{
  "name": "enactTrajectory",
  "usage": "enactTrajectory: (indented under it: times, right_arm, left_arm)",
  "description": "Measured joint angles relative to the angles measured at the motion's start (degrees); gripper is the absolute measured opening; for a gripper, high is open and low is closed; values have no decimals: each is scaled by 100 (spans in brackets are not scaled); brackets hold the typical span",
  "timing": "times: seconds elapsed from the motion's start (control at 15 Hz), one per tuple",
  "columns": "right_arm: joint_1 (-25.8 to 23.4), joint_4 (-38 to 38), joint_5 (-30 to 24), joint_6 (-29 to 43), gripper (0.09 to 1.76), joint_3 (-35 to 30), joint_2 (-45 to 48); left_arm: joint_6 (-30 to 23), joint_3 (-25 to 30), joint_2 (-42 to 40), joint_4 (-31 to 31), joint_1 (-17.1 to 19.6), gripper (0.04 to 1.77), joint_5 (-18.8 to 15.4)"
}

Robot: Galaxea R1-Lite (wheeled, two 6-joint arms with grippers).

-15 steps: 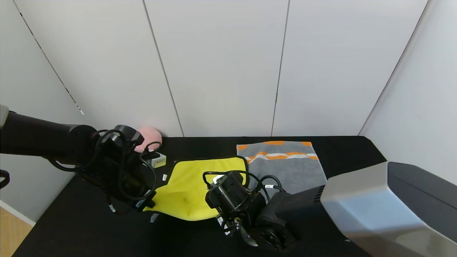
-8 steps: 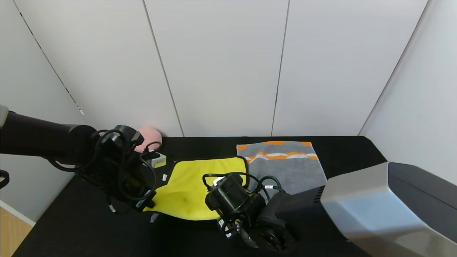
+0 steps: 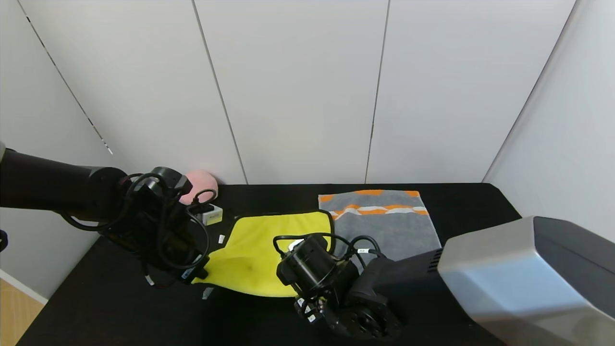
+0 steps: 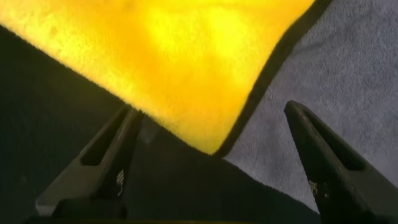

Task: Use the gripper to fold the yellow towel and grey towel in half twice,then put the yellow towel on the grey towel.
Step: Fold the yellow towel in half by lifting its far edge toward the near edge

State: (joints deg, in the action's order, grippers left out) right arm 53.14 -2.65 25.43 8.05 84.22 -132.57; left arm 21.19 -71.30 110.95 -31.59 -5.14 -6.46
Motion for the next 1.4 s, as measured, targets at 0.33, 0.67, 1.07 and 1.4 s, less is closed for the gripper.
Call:
enactTrajectory:
  times: [0.33,0.67,1.07,1.4]
  right_arm:
    - [-5,-28,-1,-2,163,0,13]
    - [-5,-30,-1,-2,163,0,16]
    - [122,-72,13,-30,170,-11,-65]
    - [124,-9,178,-17,118,65,-202]
  left_arm:
    - [-6,6,-1,2,0,11,1]
    - [-9,6,-1,2,0,11,1]
    - [-52,-422,-11,-667,16,11,-13]
    - [-55,-474,7,-686,13,11,-13]
